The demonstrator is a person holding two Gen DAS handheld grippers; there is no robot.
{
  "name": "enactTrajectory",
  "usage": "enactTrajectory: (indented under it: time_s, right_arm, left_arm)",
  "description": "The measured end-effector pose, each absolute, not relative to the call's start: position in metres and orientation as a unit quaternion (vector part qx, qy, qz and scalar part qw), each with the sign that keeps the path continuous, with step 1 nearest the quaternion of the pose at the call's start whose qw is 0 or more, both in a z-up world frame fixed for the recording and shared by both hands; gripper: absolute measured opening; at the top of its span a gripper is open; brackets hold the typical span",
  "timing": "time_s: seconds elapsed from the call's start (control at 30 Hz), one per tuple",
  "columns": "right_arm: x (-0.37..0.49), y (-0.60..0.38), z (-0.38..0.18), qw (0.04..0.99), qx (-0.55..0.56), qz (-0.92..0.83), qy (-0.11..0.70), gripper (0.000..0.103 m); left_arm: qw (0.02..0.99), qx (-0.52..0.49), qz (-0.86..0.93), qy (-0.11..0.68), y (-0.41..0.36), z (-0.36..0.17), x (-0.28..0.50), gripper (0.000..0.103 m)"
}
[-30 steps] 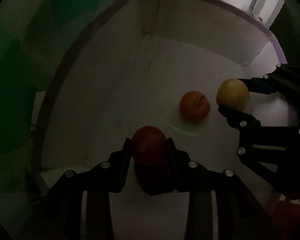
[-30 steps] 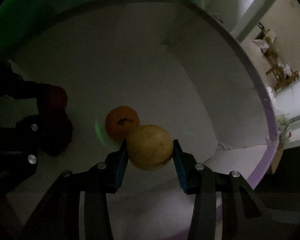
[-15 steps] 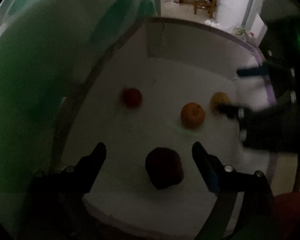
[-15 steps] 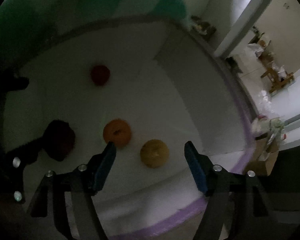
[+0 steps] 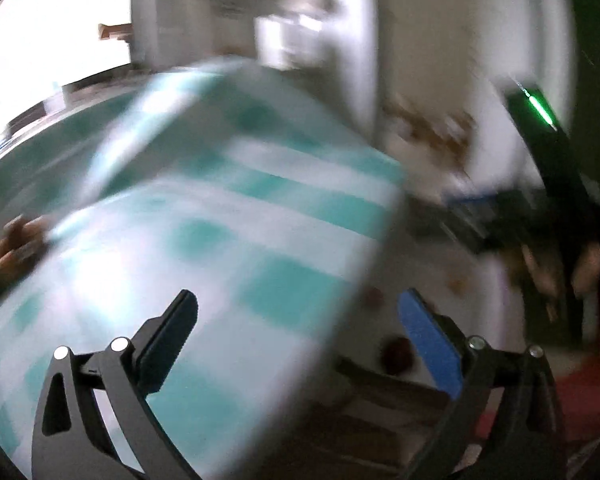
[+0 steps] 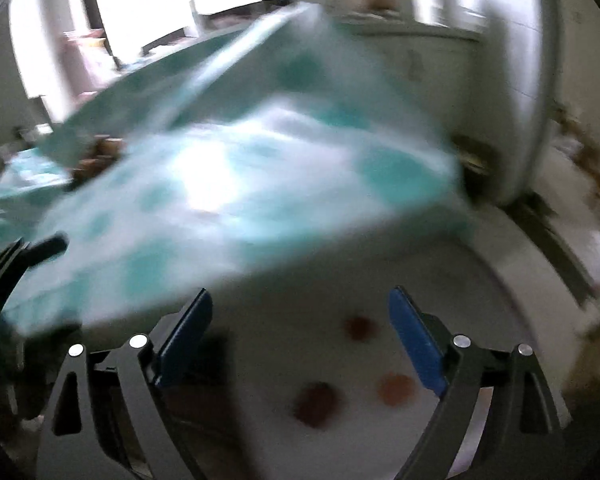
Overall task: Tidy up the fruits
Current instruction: 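Move both open tools back over the fruit cluster on the table, then grasp the striped yellow fruit with the right tool while the left tool grasps a dark brown round fruit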
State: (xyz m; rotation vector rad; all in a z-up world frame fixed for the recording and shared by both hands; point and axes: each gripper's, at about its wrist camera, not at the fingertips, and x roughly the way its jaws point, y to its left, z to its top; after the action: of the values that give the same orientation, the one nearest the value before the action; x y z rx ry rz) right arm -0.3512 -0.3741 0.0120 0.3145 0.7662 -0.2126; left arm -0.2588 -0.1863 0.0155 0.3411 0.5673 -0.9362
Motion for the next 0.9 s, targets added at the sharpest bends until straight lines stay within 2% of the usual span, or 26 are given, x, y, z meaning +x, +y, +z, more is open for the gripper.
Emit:
enactTrajectory:
  time_s: [0.1,0.27,0.3,0.43,0.57,0.7,0.9]
  right_arm:
    - [-0.317,-0.338,0.021,0.919,0.141,-0.056,0.365,0.087]
    - [-0.239,-0.278,0.032,0.919,0.14,0.015,0.367,0.087]
    - [-0.221,-0.27,0.033,0.918,0.144,0.023,0.369,0.087]
    - [-0.159,-0.242,0.033,0.914,0.166,0.042,0.369,0.087]
    - [-0.09,-0.218,0.024,0.905,0.186,0.053,0.378,0.087]
    - [-0.029,-0.206,0.019,0.899,0.199,0.056,0.386,0.087]
    - [0.032,-0.193,0.021,0.899,0.219,0.061,0.373,0.082]
  left_arm:
    - [0.883,0.085,-0.364,0.285,-0.121,0.039,-0.202,0.101]
    - [0.924,0.019,-0.226,0.306,-0.024,0.045,-0.121,0.101]
    - [0.927,0.011,-0.21,0.312,0.001,0.061,-0.106,0.101]
    - [0.931,-0.042,-0.131,0.338,0.064,0.056,-0.05,0.101]
    - [0.927,-0.107,-0.095,0.348,0.096,0.041,-0.012,0.101]
    - [0.916,-0.184,-0.091,0.345,0.122,0.028,-0.007,0.101]
    - [0.918,-0.193,-0.11,0.329,0.127,0.029,-0.011,0.101]
